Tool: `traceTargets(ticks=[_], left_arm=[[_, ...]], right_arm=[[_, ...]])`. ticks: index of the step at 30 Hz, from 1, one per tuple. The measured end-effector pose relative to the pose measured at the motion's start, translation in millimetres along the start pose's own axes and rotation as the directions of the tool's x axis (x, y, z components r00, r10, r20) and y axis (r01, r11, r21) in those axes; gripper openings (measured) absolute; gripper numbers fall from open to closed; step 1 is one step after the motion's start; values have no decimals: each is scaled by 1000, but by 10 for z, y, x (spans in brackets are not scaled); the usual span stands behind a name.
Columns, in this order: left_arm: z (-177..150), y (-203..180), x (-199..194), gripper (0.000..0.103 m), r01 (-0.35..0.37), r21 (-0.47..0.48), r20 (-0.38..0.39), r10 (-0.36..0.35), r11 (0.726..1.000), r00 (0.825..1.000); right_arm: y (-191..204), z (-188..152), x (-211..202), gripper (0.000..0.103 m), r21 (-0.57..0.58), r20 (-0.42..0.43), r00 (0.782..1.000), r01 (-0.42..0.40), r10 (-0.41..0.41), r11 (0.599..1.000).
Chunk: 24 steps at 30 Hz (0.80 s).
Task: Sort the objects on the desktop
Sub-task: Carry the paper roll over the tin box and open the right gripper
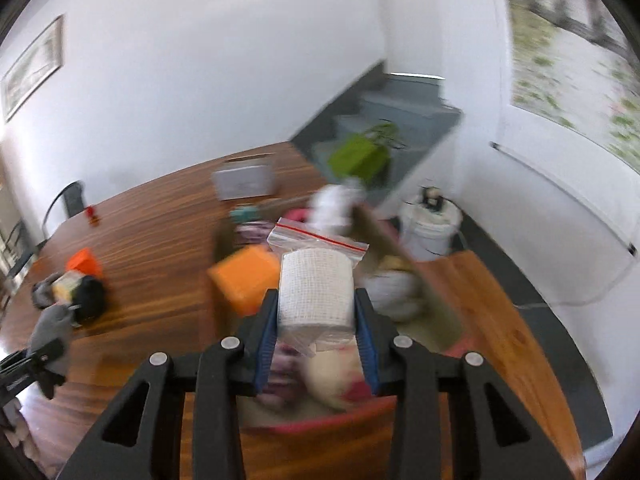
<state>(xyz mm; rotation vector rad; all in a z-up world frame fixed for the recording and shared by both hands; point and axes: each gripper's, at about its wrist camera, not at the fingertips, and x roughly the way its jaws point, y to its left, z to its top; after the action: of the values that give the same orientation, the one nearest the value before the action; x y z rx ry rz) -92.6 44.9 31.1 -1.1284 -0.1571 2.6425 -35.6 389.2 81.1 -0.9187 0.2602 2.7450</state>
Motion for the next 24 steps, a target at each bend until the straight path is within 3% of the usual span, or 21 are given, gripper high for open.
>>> traceTargets(ticks=[4, 12, 14, 15, 16, 19, 24], left_arm=[[-16, -94, -25, 39, 18, 5, 1, -18, 1000, 1000], [-56, -273, -24, 39, 41, 12, -13, -40, 999, 999], [-60, -313, -11, 39, 44, 14, -18, -43, 999, 999], [-59, -337, -6, 39, 45, 15, -20, -45, 999, 999], [-57, -360, 0, 39, 46, 17, -22, -45, 999, 999], [-40, -453, 24, 39, 50, 24, -27, -49, 998, 998], [45, -724, 44, 39, 77, 57, -28, -75, 995, 997]], right_arm=[[-244, -16, 56, 39, 35, -19, 1000, 1, 0, 999], [-280, -58, 206, 41, 1, -31, 999, 16, -16, 1000], [-348, -74, 210, 44, 21, -35, 999, 21, -20, 1000], [-399, -71, 209, 52, 37, -35, 999, 16, -14, 999], [-440, -71, 203, 59, 53, -28, 1000, 7, -6, 999], [-531, -75, 147, 63, 104, 10, 1000, -8, 7, 995], [-529, -94, -8, 66, 122, 110, 993, 30, -44, 992]])
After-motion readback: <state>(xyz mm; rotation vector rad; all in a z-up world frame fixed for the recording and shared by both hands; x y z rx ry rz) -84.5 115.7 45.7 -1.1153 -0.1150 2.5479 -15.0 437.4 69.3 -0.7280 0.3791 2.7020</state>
